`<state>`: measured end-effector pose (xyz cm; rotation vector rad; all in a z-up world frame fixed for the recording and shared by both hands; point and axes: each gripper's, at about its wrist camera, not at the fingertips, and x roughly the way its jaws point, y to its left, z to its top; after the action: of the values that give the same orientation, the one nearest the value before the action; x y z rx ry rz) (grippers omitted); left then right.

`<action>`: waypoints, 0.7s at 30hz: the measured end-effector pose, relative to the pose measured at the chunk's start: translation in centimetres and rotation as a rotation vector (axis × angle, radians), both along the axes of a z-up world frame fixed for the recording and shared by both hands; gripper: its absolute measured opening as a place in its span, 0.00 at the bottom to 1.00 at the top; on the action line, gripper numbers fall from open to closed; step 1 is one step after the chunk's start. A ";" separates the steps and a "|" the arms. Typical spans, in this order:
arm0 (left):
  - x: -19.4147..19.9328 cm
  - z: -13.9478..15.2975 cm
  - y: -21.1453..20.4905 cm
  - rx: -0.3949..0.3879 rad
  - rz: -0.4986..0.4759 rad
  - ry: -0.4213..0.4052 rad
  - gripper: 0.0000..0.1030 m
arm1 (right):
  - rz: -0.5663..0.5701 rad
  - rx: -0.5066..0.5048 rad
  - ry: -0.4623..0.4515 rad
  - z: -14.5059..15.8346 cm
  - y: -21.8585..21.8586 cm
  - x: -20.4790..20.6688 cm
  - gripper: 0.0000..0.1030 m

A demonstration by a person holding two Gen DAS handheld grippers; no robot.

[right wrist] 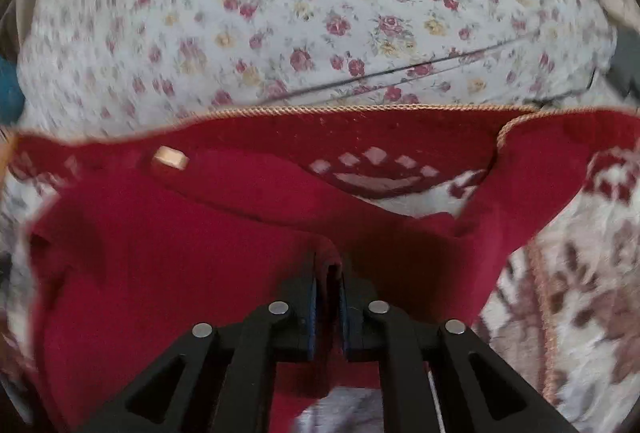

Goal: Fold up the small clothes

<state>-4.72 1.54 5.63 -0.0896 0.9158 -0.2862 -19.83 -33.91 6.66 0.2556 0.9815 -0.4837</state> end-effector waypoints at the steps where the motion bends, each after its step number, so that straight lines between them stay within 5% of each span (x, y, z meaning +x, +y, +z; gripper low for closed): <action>1: -0.1 -0.2 -0.3 0.017 -0.014 0.000 0.78 | 0.008 0.002 -0.029 0.4 0.4 -0.1 0.40; 3: 0.0 -0.5 -0.7 0.053 -0.021 0.000 0.78 | 0.036 0.054 -0.134 2.2 1.8 -0.1 0.52; 7: 0.6 -0.7 -0.1 0.076 0.011 0.005 0.78 | 0.281 0.303 -0.289 4.9 8.1 1.9 0.52; 11: 1.3 -0.3 2.0 0.057 0.078 0.004 0.78 | 0.469 0.447 -0.272 3.1 16.0 5.3 0.52; 13: 1.5 -0.2 3.1 0.040 0.107 0.007 0.78 | 0.475 0.426 -0.230 1.3 18.2 7.7 0.52; 18: 2.1 0.2 5.7 -0.004 0.169 0.019 0.78 | 0.250 0.460 -0.214 -3.6 17.3 13.0 0.51; 21: 2.5 0.7 7.1 -0.034 0.203 0.016 0.78 | 0.249 0.586 -0.271 -4.0 17.8 14.3 0.32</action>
<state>-2.17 8.67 6.34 -0.2149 0.9097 -0.1125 -5.56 -16.12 2.66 0.6964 0.8554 0.0788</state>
